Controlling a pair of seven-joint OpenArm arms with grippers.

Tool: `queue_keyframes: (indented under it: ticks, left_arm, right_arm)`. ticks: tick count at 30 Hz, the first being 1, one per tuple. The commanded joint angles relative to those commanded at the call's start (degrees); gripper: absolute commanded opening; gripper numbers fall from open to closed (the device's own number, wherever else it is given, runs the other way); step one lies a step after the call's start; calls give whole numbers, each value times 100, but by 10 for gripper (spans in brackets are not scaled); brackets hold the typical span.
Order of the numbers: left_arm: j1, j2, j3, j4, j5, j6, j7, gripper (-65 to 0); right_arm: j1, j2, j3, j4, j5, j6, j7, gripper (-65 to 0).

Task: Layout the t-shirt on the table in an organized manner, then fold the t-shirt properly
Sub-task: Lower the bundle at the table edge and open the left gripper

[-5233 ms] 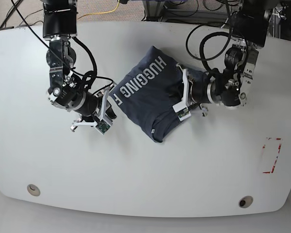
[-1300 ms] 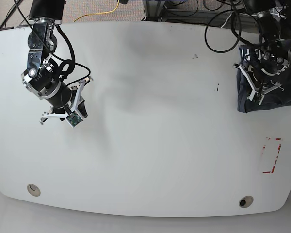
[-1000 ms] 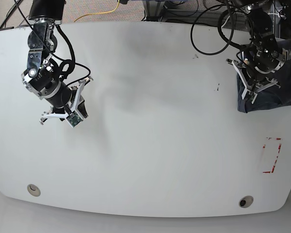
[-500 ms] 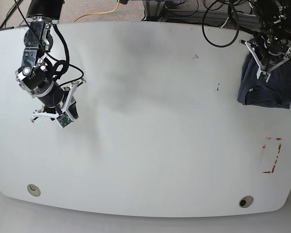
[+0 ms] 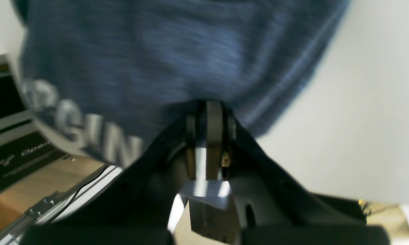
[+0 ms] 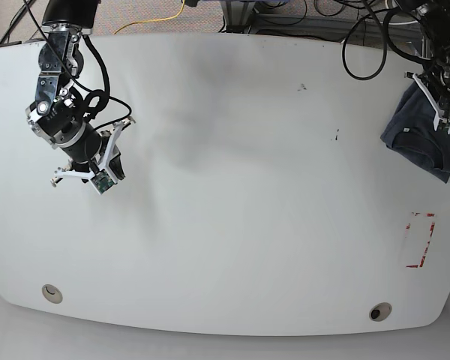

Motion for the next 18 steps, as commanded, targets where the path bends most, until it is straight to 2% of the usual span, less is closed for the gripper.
queue_keyframes:
  ticks: [5, 11, 18]
  left_arm:
    - [-18, 18, 62, 290, 0, 0, 0, -628]
    - [-237, 202, 809, 580, 9, 0, 18, -628]
    - [-703, 457, 1310, 334, 44, 0, 53, -628]
  right_arm:
    - [-35, 0, 0, 0, 0, 0, 0, -583]
    - [-62, 0, 123, 9, 0, 0, 0, -583]
    - [-62, 0, 114, 35, 0, 0, 0, -583]
